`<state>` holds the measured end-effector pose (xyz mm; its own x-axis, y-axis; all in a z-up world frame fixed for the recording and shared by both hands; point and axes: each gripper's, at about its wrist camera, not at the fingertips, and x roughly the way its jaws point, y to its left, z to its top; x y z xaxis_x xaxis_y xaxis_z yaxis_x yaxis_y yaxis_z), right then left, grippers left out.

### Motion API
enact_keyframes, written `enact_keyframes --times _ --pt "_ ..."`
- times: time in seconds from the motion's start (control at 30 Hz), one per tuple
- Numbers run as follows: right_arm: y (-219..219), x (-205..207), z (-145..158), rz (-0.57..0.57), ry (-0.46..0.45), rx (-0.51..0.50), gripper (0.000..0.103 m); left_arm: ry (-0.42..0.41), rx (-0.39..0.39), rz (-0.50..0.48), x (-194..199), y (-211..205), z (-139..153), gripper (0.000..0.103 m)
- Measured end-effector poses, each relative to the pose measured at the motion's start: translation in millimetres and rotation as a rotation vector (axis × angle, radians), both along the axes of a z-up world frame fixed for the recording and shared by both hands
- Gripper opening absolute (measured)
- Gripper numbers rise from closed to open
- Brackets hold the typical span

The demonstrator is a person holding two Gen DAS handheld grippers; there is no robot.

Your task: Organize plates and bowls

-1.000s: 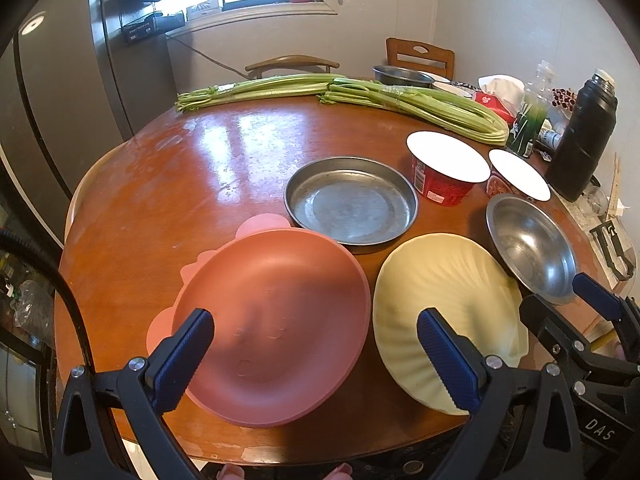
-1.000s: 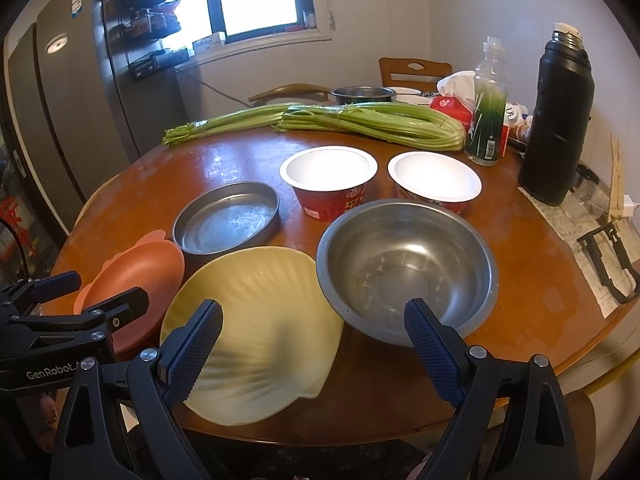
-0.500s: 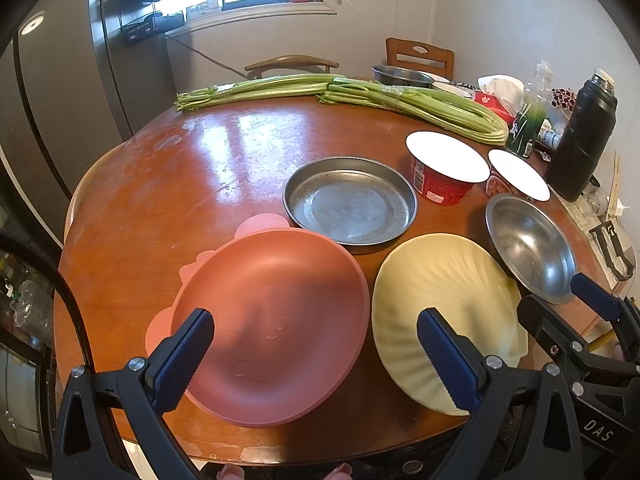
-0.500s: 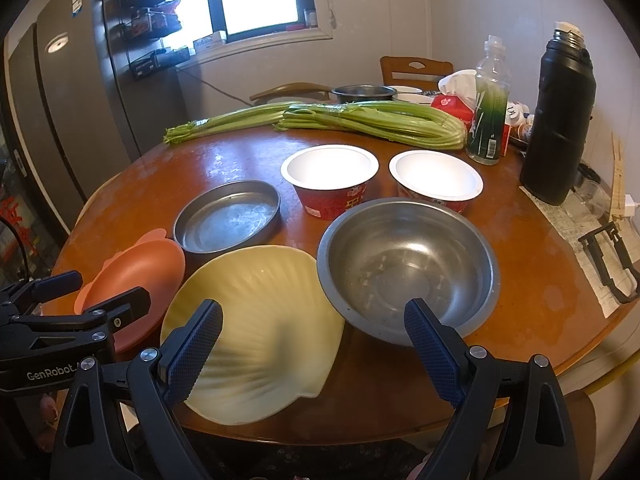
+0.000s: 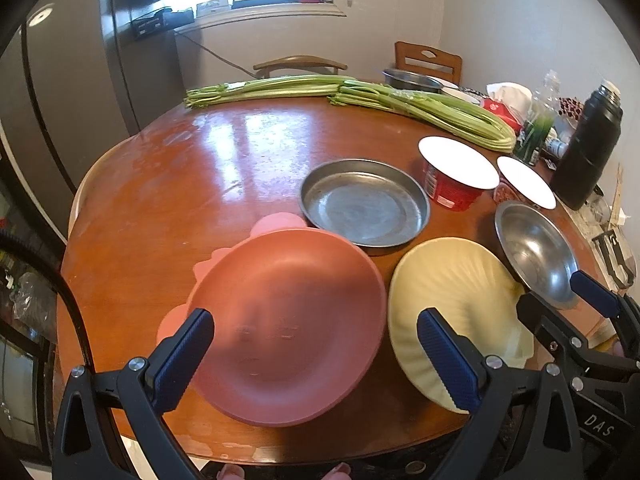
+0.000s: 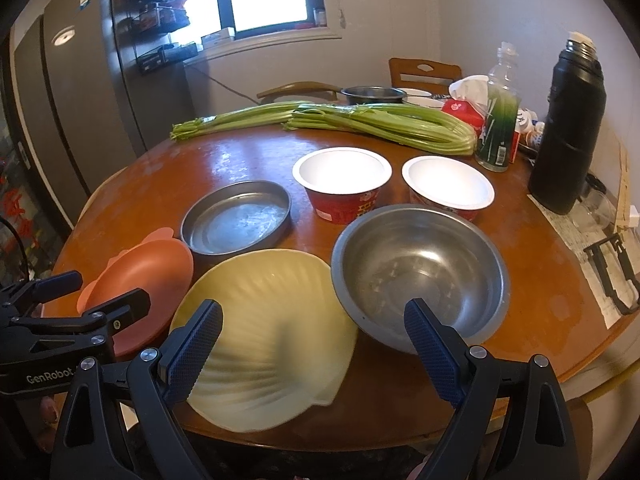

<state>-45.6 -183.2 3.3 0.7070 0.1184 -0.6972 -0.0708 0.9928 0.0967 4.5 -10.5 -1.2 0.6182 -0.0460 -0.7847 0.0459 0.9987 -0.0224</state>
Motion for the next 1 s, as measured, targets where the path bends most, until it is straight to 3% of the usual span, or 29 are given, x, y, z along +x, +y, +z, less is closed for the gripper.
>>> enact_keyframes --times 0.43,0.7,0.9,1.0 --pt "38.4 26.2 17.0 0.149 -0.046 -0.017 0.092 0.012 -0.039 0.172 -10.0 71.8 -3.4 0.102" --pt "74.4 59.3 8.7 0.356 0.079 0.049 0.093 0.073 -0.087 0.257 -23.1 112.0 -19.8 0.102" --pt "101.9 70.5 -4.8 0.467 0.13 0.025 0.092 0.121 -0.176 0.251 -27.4 116.2 -31.6 0.102" --pt "105.8 73.6 -11.4 0.479 0.148 0.02 0.092 0.155 -0.179 0.247 -24.4 111.7 -40.1 0.102"
